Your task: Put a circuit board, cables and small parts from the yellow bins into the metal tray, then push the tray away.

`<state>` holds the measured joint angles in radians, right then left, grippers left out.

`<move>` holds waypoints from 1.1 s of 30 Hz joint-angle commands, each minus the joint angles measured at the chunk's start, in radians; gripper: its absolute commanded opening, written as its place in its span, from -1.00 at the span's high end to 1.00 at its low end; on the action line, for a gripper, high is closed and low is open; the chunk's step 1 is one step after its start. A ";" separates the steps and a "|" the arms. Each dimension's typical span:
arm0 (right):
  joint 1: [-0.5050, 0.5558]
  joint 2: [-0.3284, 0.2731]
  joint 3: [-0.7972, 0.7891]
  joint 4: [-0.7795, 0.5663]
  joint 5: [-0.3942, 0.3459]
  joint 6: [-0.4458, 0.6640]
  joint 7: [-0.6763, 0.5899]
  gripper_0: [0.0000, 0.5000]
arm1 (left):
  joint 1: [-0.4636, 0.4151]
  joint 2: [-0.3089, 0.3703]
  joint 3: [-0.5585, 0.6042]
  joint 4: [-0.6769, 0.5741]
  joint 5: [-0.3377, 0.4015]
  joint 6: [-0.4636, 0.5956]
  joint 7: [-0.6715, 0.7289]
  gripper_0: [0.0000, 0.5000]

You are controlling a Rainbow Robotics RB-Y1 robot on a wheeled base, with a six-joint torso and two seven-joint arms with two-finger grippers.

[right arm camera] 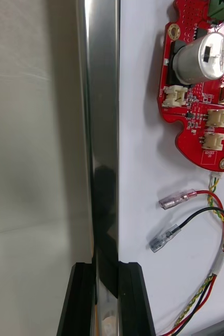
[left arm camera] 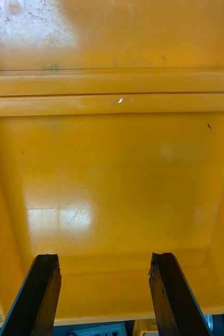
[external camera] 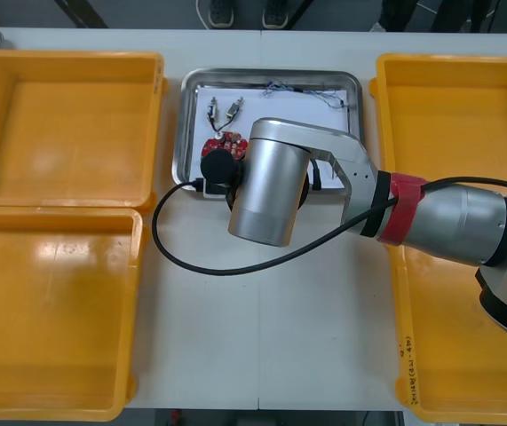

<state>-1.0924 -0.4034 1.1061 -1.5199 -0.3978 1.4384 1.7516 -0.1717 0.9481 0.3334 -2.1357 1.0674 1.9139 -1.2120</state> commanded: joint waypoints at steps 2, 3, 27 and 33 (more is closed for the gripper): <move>-0.061 0.017 -0.031 -0.003 0.016 -0.009 0.068 1.00 | 0.018 0.047 0.035 -0.029 -0.009 0.006 -0.067 -1.00; -0.063 0.015 -0.031 -0.003 0.016 -0.009 0.072 1.00 | 0.018 0.047 0.035 -0.029 -0.009 0.006 -0.067 -1.00; -0.118 0.003 -0.026 0.076 0.017 -0.072 0.128 1.00 | 0.018 0.047 0.035 -0.029 -0.009 0.006 -0.067 -1.00; -0.135 0.003 -0.028 0.106 0.022 -0.095 0.138 1.00 | 0.018 0.047 0.035 -0.029 -0.009 0.006 -0.067 -1.00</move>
<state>-1.1641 -0.4035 1.1061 -1.4191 -0.3926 1.3596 1.8614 -0.1717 0.9481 0.3334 -2.1357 1.0674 1.9139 -1.2120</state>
